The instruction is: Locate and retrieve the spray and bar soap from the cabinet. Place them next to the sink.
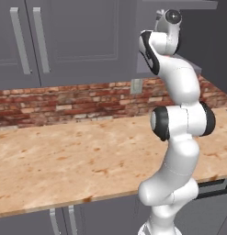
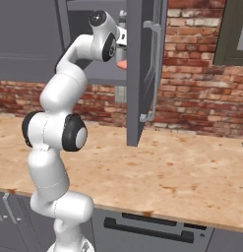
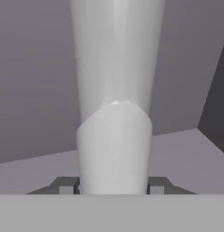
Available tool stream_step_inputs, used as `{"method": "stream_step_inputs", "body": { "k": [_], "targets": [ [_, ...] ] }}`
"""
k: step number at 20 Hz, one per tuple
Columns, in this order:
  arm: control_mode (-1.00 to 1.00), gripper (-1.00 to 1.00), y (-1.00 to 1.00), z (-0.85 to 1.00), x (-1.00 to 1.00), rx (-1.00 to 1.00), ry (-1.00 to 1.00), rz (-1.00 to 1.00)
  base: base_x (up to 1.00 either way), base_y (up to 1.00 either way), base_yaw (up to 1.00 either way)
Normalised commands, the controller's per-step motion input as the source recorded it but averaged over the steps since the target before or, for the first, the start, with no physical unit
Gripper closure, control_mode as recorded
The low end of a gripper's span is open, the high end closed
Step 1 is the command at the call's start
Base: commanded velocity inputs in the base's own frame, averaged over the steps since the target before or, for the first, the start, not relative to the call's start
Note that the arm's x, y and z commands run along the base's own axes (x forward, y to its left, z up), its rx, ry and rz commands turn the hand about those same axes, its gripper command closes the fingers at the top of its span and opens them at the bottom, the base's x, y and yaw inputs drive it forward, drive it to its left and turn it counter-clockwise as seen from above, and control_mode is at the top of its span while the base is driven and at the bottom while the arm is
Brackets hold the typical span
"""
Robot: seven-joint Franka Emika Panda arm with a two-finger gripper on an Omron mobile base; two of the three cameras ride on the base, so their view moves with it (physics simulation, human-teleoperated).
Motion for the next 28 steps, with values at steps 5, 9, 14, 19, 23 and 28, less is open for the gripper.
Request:
{"method": "stream_step_inputs", "body": {
  "k": [5, 9, 14, 19, 23, 28],
  "targets": [
    [-1.00, 1.00, 0.30, -0.03, -0.13, -0.01, 0.00, -0.07, 0.00, 0.00, 0.00],
    [-1.00, 1.00, 0.26, 0.00, -0.19, -0.01, 0.00, -0.05, 0.00, 0.00, 0.00],
    [-1.00, 1.00, 0.20, 0.00, -0.33, -0.03, 0.00, -0.01, 0.00, 0.00, 0.00],
    [-1.00, 1.00, 0.16, 0.02, -0.43, -0.06, 0.00, 0.00, 0.00, 0.00, 0.00],
    [-1.00, 1.00, 0.02, 0.05, -0.62, -0.03, 0.00, 0.00, 0.00, 0.00, 0.00],
    [-1.00, 1.00, 0.03, 0.05, -0.80, -0.02, 0.00, 0.00, 0.00, 0.00, 0.00]
  ]
}}
